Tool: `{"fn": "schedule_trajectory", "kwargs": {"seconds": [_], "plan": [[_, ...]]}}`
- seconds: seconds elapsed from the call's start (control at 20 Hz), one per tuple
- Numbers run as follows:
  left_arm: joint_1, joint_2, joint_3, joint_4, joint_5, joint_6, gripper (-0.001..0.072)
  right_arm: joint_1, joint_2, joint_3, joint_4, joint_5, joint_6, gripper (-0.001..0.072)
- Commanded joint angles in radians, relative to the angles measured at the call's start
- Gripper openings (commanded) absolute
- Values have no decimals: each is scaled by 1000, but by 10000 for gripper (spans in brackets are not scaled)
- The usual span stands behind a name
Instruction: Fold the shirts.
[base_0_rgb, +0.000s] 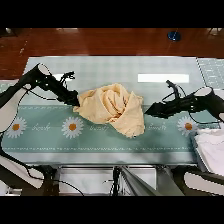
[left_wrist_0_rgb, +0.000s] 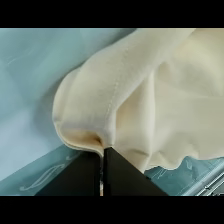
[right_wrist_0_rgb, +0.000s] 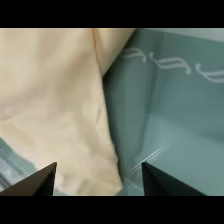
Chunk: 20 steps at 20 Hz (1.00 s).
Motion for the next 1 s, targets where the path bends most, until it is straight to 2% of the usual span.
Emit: {"fn": "schedule_trajectory", "kwargs": {"seconds": [0.0, 0.25, 0.3, 0.35, 0.4, 0.45, 0.65, 0.8, 0.95], "plan": [[4, 1, 1, -7, -26, 14, 34, 101, -10, -14, -27, -182, 55, 591], [22, 1, 1, -25, -26, 18, 34, 184, -84, -14, 8, -248, 95, 585], [27, 1, 1, -25, -26, 23, 34, 203, -101, -14, 30, -255, 95, 536], [29, 1, 1, -25, -26, 25, 34, 222, -116, -14, 62, -269, 94, 407], [34, 1, 1, -26, -26, 25, 34, 239, -117, -14, 78, -290, 94, 192], [37, 1, 2, -26, -27, 25, 34, 245, -111, -14, 99, -297, 94, 36], [53, 31, 44, -68, -28, 24, 32, 211, 26, -4, 148, -287, 78, 27], [81, 107, 173, -172, -19, 21, 32, 142, 217, 53, 147, -230, 79, 27], [92, 241, 347, -188, -18, 21, 32, 66, 387, 185, 147, -158, 114, 27]]}}
